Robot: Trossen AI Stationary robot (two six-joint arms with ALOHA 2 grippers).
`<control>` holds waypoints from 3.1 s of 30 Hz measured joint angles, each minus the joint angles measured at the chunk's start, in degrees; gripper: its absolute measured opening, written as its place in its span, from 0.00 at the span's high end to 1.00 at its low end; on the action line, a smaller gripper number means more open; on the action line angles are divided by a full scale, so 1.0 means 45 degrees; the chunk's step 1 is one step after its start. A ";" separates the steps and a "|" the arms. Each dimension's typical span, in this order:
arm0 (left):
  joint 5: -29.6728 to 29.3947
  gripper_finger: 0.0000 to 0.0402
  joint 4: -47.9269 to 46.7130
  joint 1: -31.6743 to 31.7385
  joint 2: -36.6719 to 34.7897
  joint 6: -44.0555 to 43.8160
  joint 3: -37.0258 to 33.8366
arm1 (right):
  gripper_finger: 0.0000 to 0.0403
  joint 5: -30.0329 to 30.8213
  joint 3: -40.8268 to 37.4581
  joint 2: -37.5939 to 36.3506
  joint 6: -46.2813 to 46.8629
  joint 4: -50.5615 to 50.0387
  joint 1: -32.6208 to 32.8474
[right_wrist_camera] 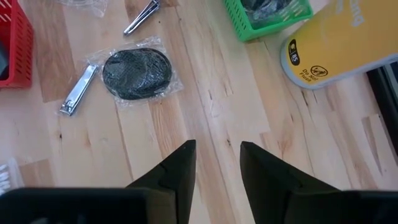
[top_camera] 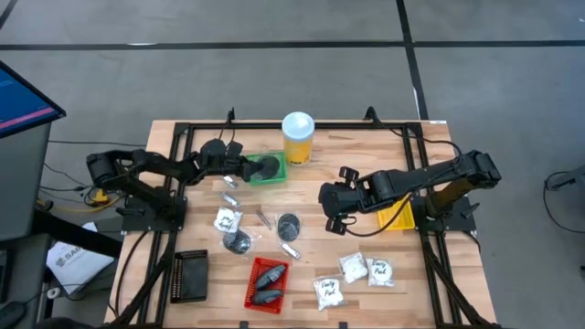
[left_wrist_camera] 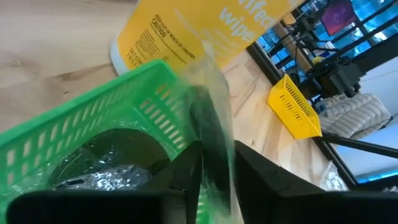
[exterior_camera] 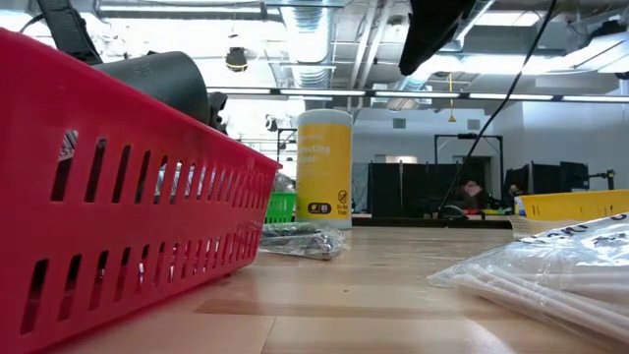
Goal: Pick & Place Travel size toiletries
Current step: Put the black hairbrush into the green bin
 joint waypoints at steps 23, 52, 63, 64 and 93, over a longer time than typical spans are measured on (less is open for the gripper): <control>0.0032 0.72 -0.4004 0.0258 -0.3884 0.2300 0.0010 | 0.71 -0.0007 0.0002 0.0236 0.0112 0.0238 0.0034; -0.1500 0.73 -0.3920 -0.4784 -0.4697 0.3483 0.0010 | 0.71 -0.2743 -0.5486 0.2043 -0.0399 1.1864 -0.1654; -0.1563 0.73 -0.3847 -0.4828 -0.4697 0.3489 0.0010 | 0.71 -0.3258 -0.7339 0.2975 0.1090 1.5713 -0.2046; -0.1624 0.73 -0.3846 -0.4852 -0.4697 0.3495 0.0010 | 0.71 -0.3394 -0.7339 0.3095 0.1118 1.5746 -0.2057; -0.1768 0.73 -0.3687 -0.4930 -0.4698 0.3634 0.0005 | 0.71 -0.4924 -0.7238 0.4973 0.2463 1.7809 -0.2562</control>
